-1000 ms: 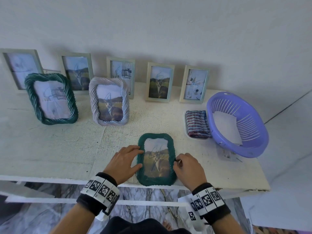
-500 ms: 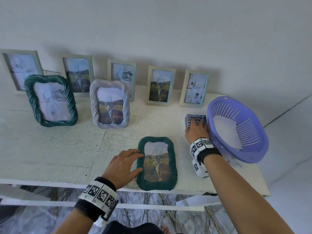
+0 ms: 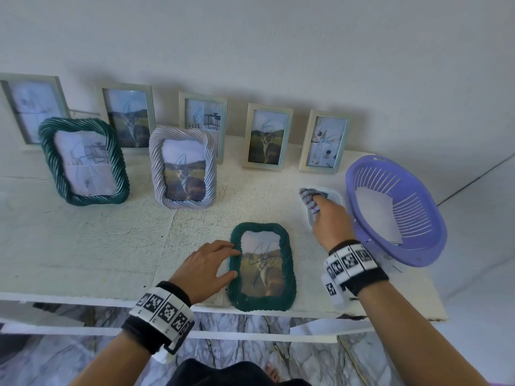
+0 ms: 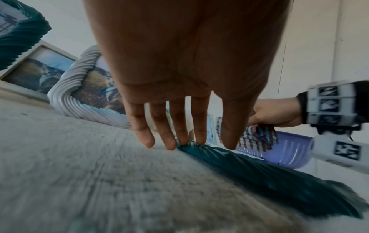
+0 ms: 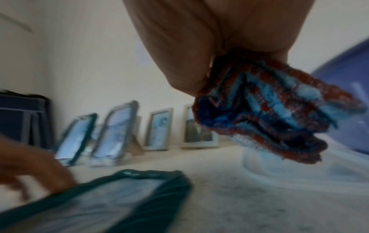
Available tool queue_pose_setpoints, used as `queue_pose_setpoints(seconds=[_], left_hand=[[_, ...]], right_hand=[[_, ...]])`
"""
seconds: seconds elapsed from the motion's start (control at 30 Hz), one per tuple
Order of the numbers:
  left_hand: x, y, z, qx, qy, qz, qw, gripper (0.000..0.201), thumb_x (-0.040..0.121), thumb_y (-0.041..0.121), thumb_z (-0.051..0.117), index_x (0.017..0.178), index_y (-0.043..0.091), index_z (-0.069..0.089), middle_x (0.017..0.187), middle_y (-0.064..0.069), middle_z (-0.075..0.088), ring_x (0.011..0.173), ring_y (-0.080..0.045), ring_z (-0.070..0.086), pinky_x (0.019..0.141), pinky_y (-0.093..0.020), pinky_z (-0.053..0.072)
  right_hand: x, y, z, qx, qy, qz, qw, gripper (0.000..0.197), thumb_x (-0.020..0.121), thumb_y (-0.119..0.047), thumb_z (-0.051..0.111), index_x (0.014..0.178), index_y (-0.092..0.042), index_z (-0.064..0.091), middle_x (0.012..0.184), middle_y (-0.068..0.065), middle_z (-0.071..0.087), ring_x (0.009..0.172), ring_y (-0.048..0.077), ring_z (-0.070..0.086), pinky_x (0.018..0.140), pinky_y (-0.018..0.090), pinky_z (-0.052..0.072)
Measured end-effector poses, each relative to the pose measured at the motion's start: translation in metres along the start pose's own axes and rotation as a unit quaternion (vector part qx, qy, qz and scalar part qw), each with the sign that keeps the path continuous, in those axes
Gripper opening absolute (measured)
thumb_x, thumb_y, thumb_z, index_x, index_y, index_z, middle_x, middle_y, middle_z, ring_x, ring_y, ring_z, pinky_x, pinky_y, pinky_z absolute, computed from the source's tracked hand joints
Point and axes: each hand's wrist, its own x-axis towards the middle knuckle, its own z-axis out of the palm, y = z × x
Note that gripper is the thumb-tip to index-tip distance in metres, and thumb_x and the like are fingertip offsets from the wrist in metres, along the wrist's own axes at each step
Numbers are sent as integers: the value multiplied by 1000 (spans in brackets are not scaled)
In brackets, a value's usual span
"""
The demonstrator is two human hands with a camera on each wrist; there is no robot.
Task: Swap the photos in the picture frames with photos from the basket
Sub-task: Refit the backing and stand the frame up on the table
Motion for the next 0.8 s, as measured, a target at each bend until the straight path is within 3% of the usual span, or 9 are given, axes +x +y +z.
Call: queue_pose_setpoints(seconds=[0.07,0.13,0.27,0.37,0.43,0.53,0.67,0.8], left_hand=[[3,0,-4,6,-7,2,1000,71,78,65,34,136,28,52,141,8,45,125,-14,46,104,-32,40],[9,0,-11,26,-21,5,999,65,81,57,43,138,26,49,144,4,43,128,-18,44,107,-36,39],[26,0,-30,111,-67,32,991,69,87,56,57,146,27,37,158,4,25,137,-22,33,112,-40,31],[40,-2,-38,169,-123,52,976,82,84,64,58,151,30,26,163,8,9,142,-22,24,113,-41,28],[45,-4,-39,193,-143,62,969,86,83,69,57,152,31,22,164,8,3,143,-23,21,113,-42,28],[47,-5,-36,219,-146,76,962,86,84,70,54,153,32,20,164,8,-2,145,-22,16,112,-42,29],[44,-4,-30,250,-142,76,955,97,76,81,49,154,33,16,164,8,-6,146,-22,14,114,-44,21],[45,-1,-29,273,-126,73,951,99,73,84,50,153,35,18,164,8,-4,146,-23,16,116,-43,14]], right_hand=[[-32,-21,-3,25,-27,-47,998,36,91,0,53,124,-10,61,114,10,67,98,27,64,88,32,49],[-55,-35,3,6,-60,-91,994,37,90,0,52,125,-11,58,119,9,65,96,29,61,85,35,50],[-73,-44,28,-84,-135,-90,983,43,92,-16,49,136,-18,48,136,6,50,109,29,48,90,39,46],[-78,-48,36,-149,-130,-84,977,41,90,-40,48,128,-24,55,136,9,48,114,35,46,91,47,43],[-76,-48,39,-137,-147,-67,977,45,92,-45,46,132,-27,51,146,9,38,127,39,37,100,52,40],[-78,-44,45,-124,-167,-58,976,45,97,-34,44,141,-29,39,154,6,24,123,36,37,95,47,45],[-76,-48,53,-139,-141,-77,977,49,88,-15,55,136,-23,48,141,10,41,99,35,45,80,38,46],[-89,-63,61,-108,-168,-118,973,46,85,-15,58,130,-20,54,135,11,45,103,37,48,85,38,47]])
